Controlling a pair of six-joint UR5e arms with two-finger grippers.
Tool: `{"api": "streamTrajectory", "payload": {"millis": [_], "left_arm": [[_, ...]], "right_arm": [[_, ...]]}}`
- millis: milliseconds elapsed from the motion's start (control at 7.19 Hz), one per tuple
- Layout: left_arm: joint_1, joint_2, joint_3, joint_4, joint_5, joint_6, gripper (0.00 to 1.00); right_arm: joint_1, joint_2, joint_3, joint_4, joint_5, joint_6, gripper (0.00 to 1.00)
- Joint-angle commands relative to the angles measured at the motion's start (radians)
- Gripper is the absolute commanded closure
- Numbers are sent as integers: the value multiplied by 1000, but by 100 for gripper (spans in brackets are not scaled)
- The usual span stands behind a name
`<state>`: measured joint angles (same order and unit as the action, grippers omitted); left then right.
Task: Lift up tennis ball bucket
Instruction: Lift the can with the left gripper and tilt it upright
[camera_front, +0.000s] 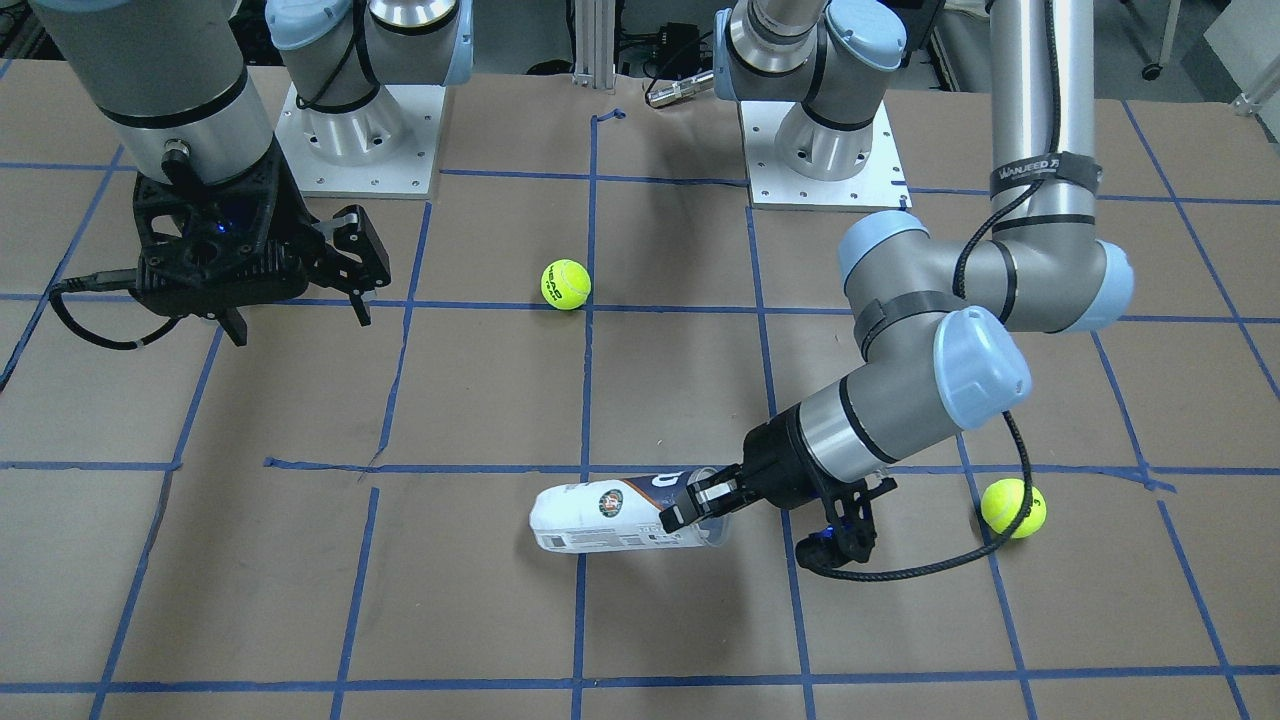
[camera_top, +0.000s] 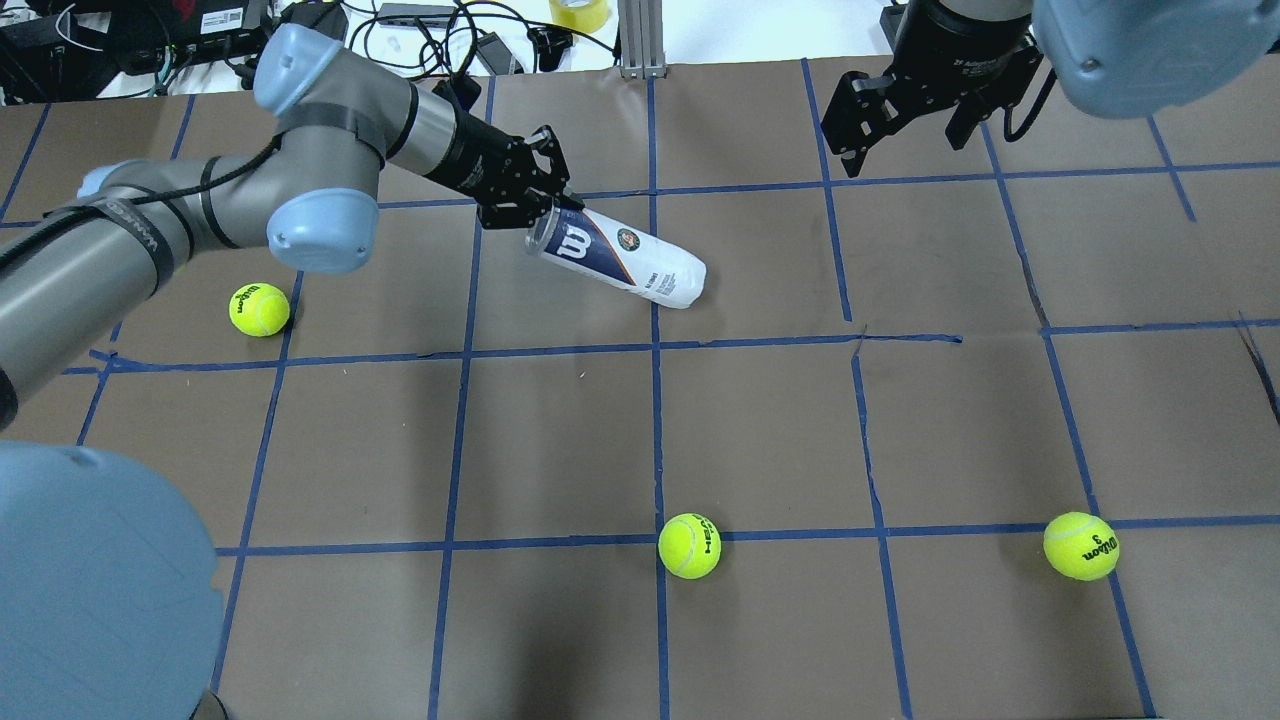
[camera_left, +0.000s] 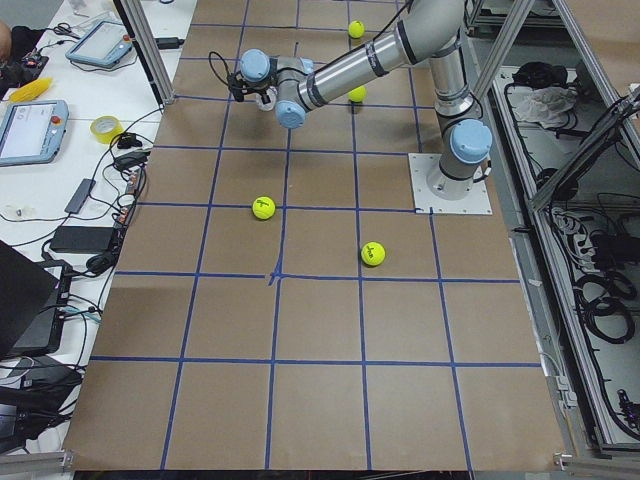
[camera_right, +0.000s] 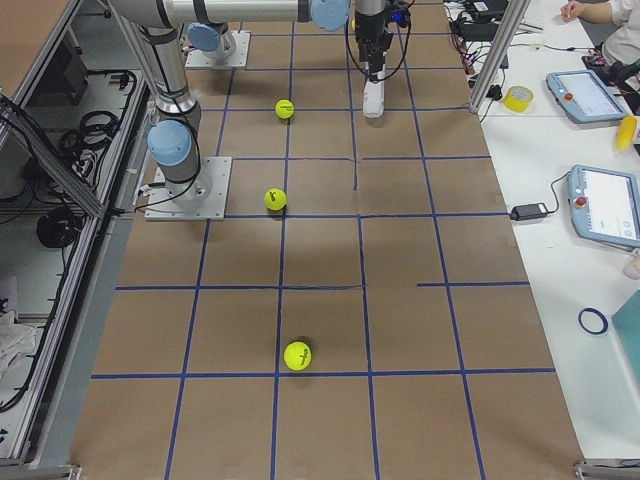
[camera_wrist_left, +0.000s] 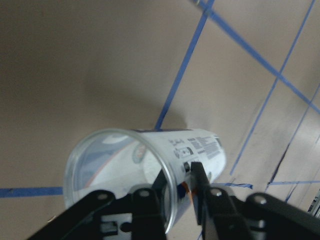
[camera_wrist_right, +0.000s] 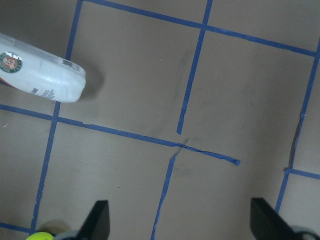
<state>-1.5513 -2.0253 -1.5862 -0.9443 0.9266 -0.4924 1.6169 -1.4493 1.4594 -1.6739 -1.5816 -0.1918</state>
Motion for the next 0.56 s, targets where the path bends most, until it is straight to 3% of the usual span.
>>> {"api": "streamTrajectory", "payload": {"millis": [0, 139, 417], "left_arm": [[2, 16, 281, -278, 146, -17, 100], [-3, 7, 393, -363, 307, 35, 100], [-16, 1, 419, -390, 479, 434, 100]], "right_arm": [[0, 0, 1, 0, 0, -5, 0], [0, 0, 2, 0, 0, -5, 0], [0, -2, 2, 5, 0, -5, 0]]}}
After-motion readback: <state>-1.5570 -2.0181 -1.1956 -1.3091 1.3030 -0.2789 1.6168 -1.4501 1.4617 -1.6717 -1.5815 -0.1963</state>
